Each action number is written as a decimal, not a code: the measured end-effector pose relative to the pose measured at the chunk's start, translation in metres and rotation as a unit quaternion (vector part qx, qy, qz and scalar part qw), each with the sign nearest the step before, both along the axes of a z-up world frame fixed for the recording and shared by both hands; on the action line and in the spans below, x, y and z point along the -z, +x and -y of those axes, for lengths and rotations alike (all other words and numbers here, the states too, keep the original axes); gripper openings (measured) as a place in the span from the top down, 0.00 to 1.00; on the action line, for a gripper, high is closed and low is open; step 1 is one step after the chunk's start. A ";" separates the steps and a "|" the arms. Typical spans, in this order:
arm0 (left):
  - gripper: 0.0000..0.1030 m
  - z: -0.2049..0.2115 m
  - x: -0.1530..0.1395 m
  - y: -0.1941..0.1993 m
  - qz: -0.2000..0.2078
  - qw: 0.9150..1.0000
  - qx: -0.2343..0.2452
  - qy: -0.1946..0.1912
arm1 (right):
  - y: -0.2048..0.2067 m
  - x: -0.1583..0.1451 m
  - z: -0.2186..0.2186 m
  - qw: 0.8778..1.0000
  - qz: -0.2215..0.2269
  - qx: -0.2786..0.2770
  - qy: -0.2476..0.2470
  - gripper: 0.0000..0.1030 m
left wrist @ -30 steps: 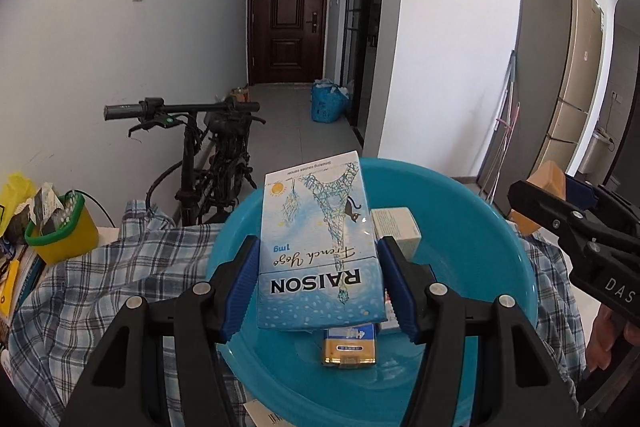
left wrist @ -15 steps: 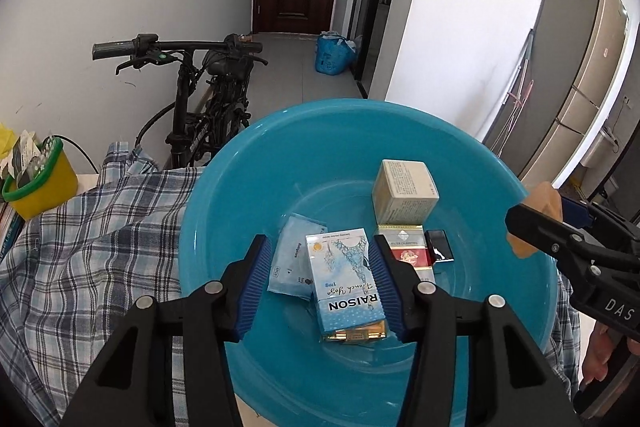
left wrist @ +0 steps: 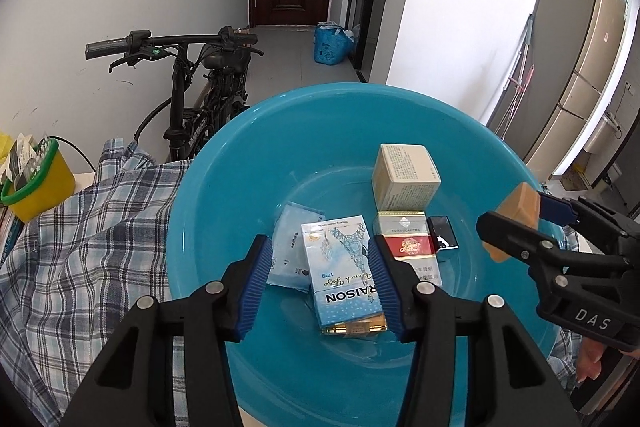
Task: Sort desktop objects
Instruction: 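Lower both grippers into the basin and open them to release the box and soap, then raise both open grippers up and away from the basin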
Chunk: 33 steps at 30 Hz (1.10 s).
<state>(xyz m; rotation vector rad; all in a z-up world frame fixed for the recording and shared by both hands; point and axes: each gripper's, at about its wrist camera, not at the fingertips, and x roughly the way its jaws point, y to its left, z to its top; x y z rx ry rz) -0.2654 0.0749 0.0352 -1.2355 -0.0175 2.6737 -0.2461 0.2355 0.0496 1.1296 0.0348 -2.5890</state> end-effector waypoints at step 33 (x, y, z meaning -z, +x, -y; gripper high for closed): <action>0.16 0.008 -0.045 0.040 -0.178 0.983 -0.047 -0.007 | 0.013 -0.018 -0.007 0.995 -0.085 0.056 0.012 0.09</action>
